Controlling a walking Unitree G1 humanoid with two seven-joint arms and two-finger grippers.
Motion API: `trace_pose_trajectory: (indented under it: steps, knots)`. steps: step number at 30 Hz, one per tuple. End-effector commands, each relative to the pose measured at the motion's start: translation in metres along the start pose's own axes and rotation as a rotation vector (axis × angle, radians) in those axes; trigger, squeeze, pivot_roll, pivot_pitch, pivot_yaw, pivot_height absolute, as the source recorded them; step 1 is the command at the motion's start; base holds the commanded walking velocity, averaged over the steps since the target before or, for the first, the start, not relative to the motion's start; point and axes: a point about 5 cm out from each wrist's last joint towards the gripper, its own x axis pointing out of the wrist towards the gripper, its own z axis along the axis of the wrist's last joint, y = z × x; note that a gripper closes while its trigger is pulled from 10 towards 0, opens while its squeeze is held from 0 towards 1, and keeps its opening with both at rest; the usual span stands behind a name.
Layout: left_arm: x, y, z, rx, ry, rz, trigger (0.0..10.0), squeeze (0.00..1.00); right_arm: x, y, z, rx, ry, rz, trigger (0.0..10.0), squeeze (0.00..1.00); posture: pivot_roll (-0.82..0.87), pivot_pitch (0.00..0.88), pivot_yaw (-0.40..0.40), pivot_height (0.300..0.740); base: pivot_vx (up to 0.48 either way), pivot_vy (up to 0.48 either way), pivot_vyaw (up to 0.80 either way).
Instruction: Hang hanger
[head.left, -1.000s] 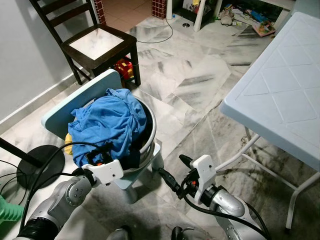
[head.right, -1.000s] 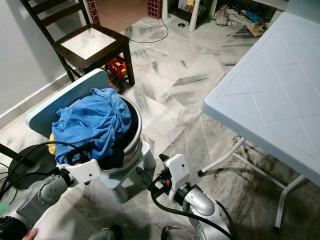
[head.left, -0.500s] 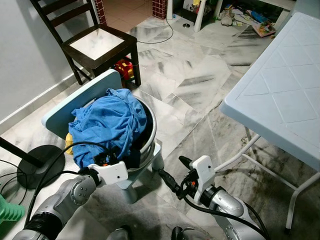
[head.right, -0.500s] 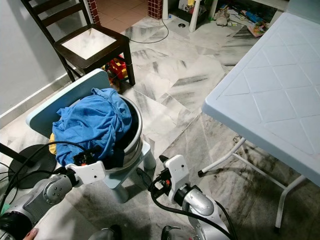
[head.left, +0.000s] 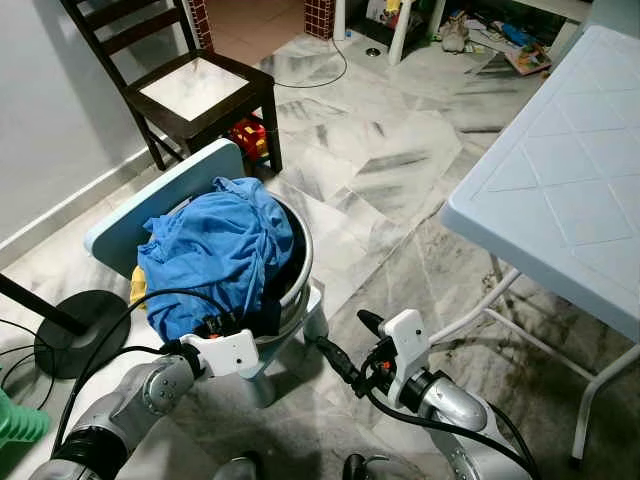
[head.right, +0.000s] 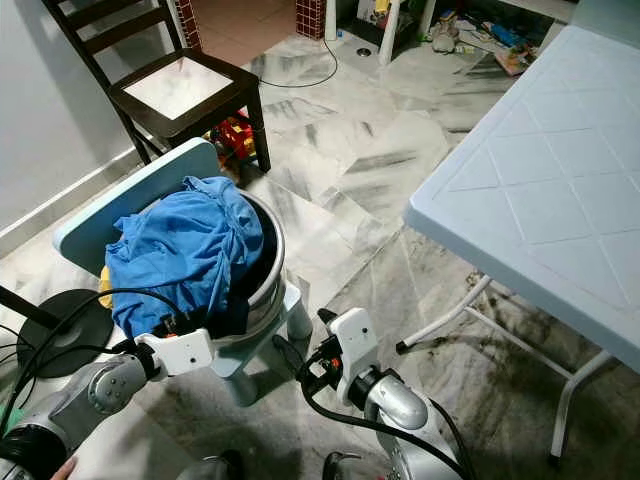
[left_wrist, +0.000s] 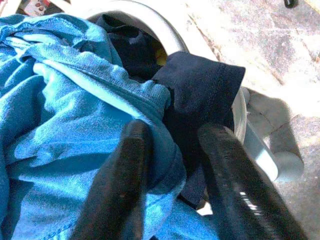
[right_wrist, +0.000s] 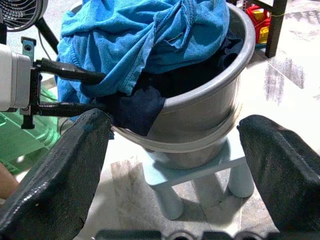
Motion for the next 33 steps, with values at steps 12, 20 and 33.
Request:
trace_pose_trajectory:
  steps: [12,20,33]
  knots:
    - [-0.012,0.020,-0.005,-0.069,-0.013,0.197,0.0,0.00,-0.003,-0.001,-0.004,0.010,0.011,-0.008,10.0,0.00,0.08,0.214,-0.007,0.740,0.000,0.000,0.00]
    - [-0.014,0.051,0.015,-0.377,-0.127,0.447,0.0,0.00,-0.002,-0.001,-0.004,0.005,0.014,-0.004,10.0,0.00,0.09,0.216,-0.023,0.740,0.000,0.000,0.00]
    - [-0.024,0.105,0.044,-0.868,-0.335,0.723,0.0,0.00,0.002,-0.002,-0.001,-0.013,0.012,0.006,10.0,0.00,0.11,0.216,-0.039,0.740,0.000,0.000,0.00]
